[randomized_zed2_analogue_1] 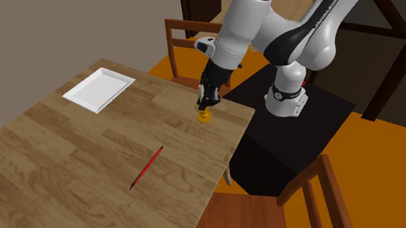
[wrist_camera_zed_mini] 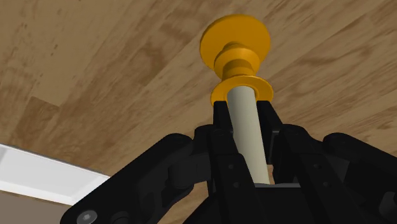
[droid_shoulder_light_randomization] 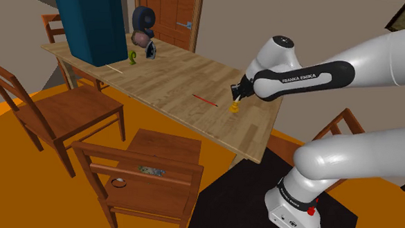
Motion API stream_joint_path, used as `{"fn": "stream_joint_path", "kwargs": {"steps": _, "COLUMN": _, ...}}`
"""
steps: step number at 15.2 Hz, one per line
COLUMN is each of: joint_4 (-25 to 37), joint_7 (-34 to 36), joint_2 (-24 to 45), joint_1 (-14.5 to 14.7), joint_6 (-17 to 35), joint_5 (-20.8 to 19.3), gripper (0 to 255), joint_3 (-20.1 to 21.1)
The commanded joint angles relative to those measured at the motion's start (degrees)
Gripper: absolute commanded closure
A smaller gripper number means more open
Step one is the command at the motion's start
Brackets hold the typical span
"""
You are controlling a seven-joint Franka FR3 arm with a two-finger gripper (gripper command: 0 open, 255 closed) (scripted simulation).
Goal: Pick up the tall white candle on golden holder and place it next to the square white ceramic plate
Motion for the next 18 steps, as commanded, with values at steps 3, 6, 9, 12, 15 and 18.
{"fn": "stream_joint_path", "kwargs": {"steps": 3, "joint_4": 1.89, "joint_7": -0.98, "joint_2": -2.15, "joint_1": 0.56, "joint_6": -4.07, "joint_5": 0.47, "gripper": 255, "joint_3": -0.85}}
{"fn": "stream_joint_path", "kwargs": {"steps": 6, "joint_4": 3.56, "joint_7": -1.49, "joint_2": -3.29, "joint_1": 0.83, "joint_6": -6.88, "joint_5": 0.72, "gripper": 255, "joint_3": -1.25}}
{"fn": "stream_joint_path", "kwargs": {"steps": 9, "joint_4": 5.34, "joint_7": -1.96, "joint_2": -4.23, "joint_1": 1.04, "joint_6": -9.6, "joint_5": 0.91, "gripper": 255, "joint_3": -1.59}}
{"fn": "stream_joint_path", "kwargs": {"steps": 12, "joint_4": 7.21, "joint_7": -2.38, "joint_2": -4.99, "joint_1": 1.18, "joint_6": -12.22, "joint_5": 1.07, "gripper": 255, "joint_3": -1.89}}
{"fn": "stream_joint_path", "kwargs": {"steps": 15, "joint_4": 9.18, "joint_7": -2.77, "joint_2": -5.57, "joint_1": 1.29, "joint_6": -14.76, "joint_5": 1.19, "gripper": 255, "joint_3": -2.15}}
{"fn": "stream_joint_path", "kwargs": {"steps": 18, "joint_4": 11.23, "joint_7": -3.14, "joint_2": -6.0, "joint_1": 1.35, "joint_6": -17.23, "joint_5": 1.29, "gripper": 255, "joint_3": -2.38}}
